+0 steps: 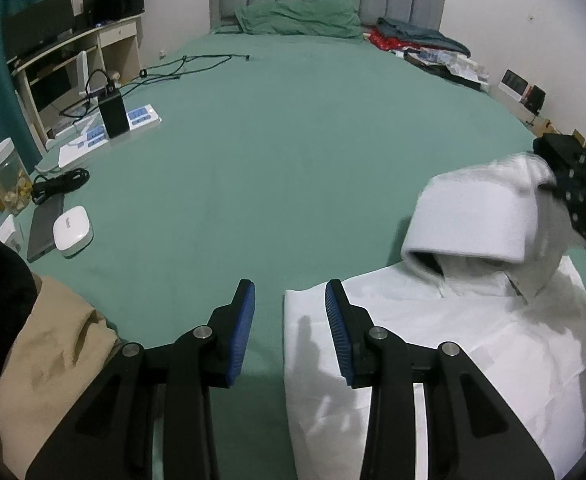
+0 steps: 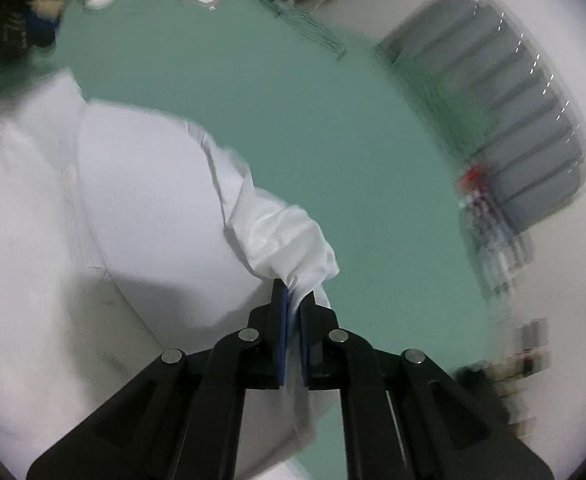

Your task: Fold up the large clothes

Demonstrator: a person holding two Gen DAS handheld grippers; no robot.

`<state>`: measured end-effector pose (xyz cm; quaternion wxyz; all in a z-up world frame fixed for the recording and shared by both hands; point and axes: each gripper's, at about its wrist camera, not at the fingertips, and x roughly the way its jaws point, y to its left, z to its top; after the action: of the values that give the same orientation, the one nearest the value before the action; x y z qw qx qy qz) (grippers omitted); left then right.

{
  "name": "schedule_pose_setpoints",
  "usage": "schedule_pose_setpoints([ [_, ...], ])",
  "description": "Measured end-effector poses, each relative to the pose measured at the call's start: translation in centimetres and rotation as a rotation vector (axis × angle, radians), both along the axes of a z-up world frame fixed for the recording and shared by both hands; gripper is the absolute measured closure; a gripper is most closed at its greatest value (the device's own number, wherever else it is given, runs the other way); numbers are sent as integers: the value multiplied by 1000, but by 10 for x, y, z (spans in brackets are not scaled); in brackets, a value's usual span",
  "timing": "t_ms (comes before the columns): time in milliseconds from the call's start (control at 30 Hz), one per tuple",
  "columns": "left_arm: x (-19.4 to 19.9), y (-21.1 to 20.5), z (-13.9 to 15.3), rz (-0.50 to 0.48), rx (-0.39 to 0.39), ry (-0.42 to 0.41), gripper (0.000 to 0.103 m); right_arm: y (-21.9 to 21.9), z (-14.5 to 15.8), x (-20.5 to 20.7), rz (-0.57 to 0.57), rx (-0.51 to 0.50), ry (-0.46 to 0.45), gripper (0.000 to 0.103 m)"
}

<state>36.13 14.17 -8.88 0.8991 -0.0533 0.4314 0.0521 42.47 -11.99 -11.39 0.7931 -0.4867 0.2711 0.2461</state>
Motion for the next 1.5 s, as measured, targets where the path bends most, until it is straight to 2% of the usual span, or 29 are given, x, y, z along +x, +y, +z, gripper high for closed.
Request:
schedule_pose_setpoints([
  [33,-2,-2,2,-4,-1,-4,64,2,-2,-11,13,-31,-95,98],
  [133,-9,-10,4,-24,-25,-2,64,7,-11,-44,67,-66,-218,98],
  [267,-22,-22,6,-49,-39,-1,64,-14,-31,-100,132,-89,-255,98],
  [333,-30,-27,7,-54,-53,4,64,-4,-44,-135,150,-79,-263,97],
  [433,-43,-33,6,-49,-74,17,64,-7,-47,-161,179,-49,-243,97],
  [467,-48,-35,7,-43,-81,21,64,-9,-37,-179,185,-38,-245,97],
  [600,-65,-40,11,-32,-100,35,64,-21,-21,-170,189,40,-169,97],
  [700,-77,-42,16,-16,-117,37,64,-26,-18,-175,188,89,-59,97],
  [867,-90,-47,25,-6,-128,35,64,-35,-27,-186,221,92,81,97],
  [967,-94,-56,34,-5,-149,15,64,-36,-36,-200,210,104,123,95],
  [1167,-80,-89,40,-67,-187,-2,64,-50,-38,-205,136,236,239,93],
  [1233,-70,-98,37,-78,-194,-3,64,-53,-44,-207,123,225,279,93],
  [1300,-57,-105,28,-78,-169,4,64,-54,-48,-208,114,213,293,93],
  [1400,-44,-108,3,-44,-140,85,64,-61,-43,-204,102,246,330,93],
  [1500,-43,-103,-16,-34,-165,104,64,-73,-30,-188,42,313,396,92],
])
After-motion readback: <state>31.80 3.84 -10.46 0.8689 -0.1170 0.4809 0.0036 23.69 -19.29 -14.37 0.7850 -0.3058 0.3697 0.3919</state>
